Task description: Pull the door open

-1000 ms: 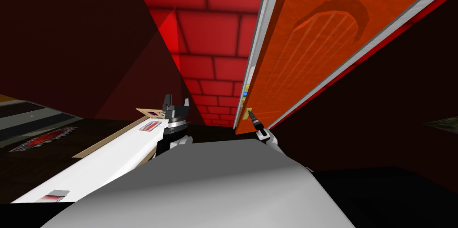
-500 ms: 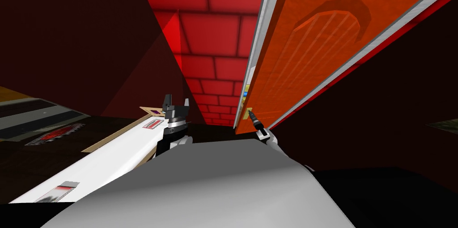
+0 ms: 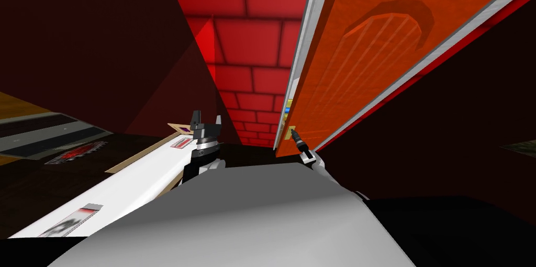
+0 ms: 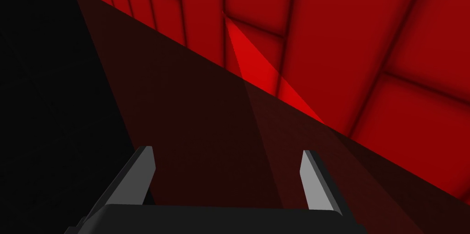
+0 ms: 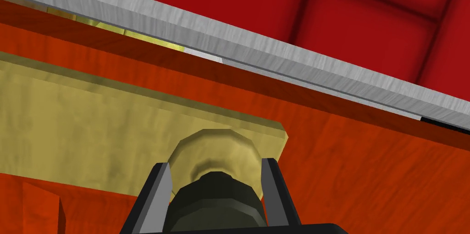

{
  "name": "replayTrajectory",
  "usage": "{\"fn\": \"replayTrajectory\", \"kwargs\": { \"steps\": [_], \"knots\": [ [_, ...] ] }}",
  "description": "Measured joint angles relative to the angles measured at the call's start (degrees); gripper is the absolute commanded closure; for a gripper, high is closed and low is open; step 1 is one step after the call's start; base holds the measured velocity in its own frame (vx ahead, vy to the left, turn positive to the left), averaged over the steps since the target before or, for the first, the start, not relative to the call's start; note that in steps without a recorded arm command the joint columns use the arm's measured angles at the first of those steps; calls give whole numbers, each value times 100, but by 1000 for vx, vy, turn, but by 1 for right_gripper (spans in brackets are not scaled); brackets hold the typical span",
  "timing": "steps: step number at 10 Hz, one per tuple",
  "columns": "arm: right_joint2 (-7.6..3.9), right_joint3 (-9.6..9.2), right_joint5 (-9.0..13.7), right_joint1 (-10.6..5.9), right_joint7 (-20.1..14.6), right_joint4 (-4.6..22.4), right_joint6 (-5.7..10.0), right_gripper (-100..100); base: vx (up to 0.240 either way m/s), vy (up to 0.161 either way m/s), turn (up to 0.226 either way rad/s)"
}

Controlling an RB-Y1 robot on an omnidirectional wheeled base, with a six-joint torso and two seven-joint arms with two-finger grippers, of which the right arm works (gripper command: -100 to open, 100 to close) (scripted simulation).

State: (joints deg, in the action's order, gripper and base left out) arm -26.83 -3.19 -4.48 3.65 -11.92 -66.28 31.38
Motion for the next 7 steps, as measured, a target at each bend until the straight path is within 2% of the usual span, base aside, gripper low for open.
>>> {"fn": "replayTrajectory", "kwargs": {
  "steps": [7],
  "knots": [
    [-156,-211,370,-113,-952,157,72,100,-35,-11,31]
  ]
}}
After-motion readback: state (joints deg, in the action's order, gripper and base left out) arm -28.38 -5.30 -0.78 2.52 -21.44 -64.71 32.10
